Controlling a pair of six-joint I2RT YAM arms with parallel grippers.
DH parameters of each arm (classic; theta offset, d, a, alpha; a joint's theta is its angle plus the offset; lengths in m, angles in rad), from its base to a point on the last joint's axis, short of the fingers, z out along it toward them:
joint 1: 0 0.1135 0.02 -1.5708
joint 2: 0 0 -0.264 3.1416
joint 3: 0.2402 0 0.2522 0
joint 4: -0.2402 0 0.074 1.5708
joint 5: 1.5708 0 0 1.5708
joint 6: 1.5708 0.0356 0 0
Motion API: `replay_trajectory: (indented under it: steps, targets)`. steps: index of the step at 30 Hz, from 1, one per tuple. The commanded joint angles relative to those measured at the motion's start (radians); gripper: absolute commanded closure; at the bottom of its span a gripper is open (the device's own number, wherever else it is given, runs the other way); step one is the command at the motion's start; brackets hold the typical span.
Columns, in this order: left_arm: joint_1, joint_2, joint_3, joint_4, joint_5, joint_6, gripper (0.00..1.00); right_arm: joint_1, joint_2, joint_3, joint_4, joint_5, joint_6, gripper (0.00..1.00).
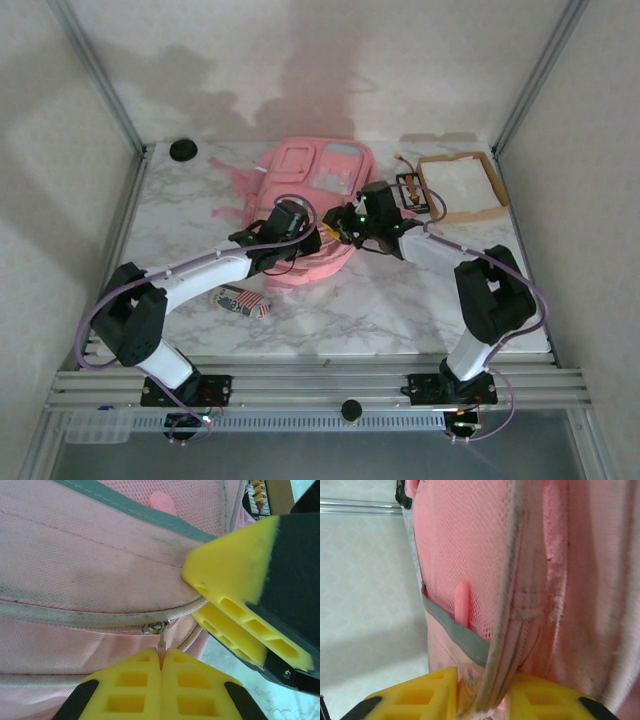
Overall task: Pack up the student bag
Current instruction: Unzip the student bag at the center of the table.
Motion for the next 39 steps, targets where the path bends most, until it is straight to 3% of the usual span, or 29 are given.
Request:
replay_trajectory:
  steps: [1,6,11,15,18,21,24,25,26,27,28,29,34,39]
  targets:
    - [-0.004,-0.017,0.006,0.006,-0.036,0.025,1.00,-0.013,0.028,0.062,-0.013,0.027,-0.025,0.76]
    - [-0.002,-0.015,0.030,-0.069,-0.105,0.054,1.00,-0.046,0.025,0.071,-0.049,0.047,-0.073,1.00]
    - [0.030,-0.017,0.035,-0.187,-0.247,0.063,1.00,-0.084,0.005,0.067,-0.088,0.015,-0.121,1.00]
    - [0.122,-0.014,0.009,-0.235,-0.280,0.051,1.00,-0.130,-0.009,0.052,-0.112,-0.029,-0.150,1.00]
    - [0.213,-0.028,-0.037,-0.183,-0.295,0.051,1.00,-0.173,-0.018,0.071,-0.148,-0.044,-0.193,1.00]
    - [0.301,-0.019,-0.041,-0.140,-0.248,0.077,1.00,-0.227,-0.003,0.088,-0.179,-0.059,-0.246,1.00]
    - [0.326,-0.001,-0.028,-0.076,-0.140,0.108,1.00,-0.193,0.021,0.138,-0.221,-0.048,-0.323,1.00]
    - [0.314,-0.008,-0.034,-0.061,-0.119,0.108,1.00,-0.180,0.028,0.160,-0.251,-0.038,-0.353,0.98]
    - [0.303,-0.018,-0.051,-0.039,-0.087,0.110,0.97,-0.173,0.028,0.173,-0.279,-0.032,-0.385,0.87]
    - [0.301,-0.029,-0.070,-0.027,-0.033,0.105,0.79,-0.171,0.020,0.173,-0.295,-0.038,-0.416,0.73]
    - [0.304,-0.041,-0.082,-0.039,0.010,0.092,0.68,-0.172,0.007,0.177,-0.330,-0.024,-0.450,0.65]
    - [0.306,-0.064,-0.092,-0.067,0.030,0.084,0.64,-0.164,-0.015,0.187,-0.393,0.022,-0.505,0.58]
    - [0.325,-0.303,-0.201,-0.174,-0.055,0.001,0.56,0.021,-0.080,0.174,-0.538,0.143,-0.733,0.33]
    - [0.470,-0.507,-0.262,-0.285,-0.053,-0.039,0.54,0.315,0.008,0.225,-0.547,0.165,-0.914,0.21]
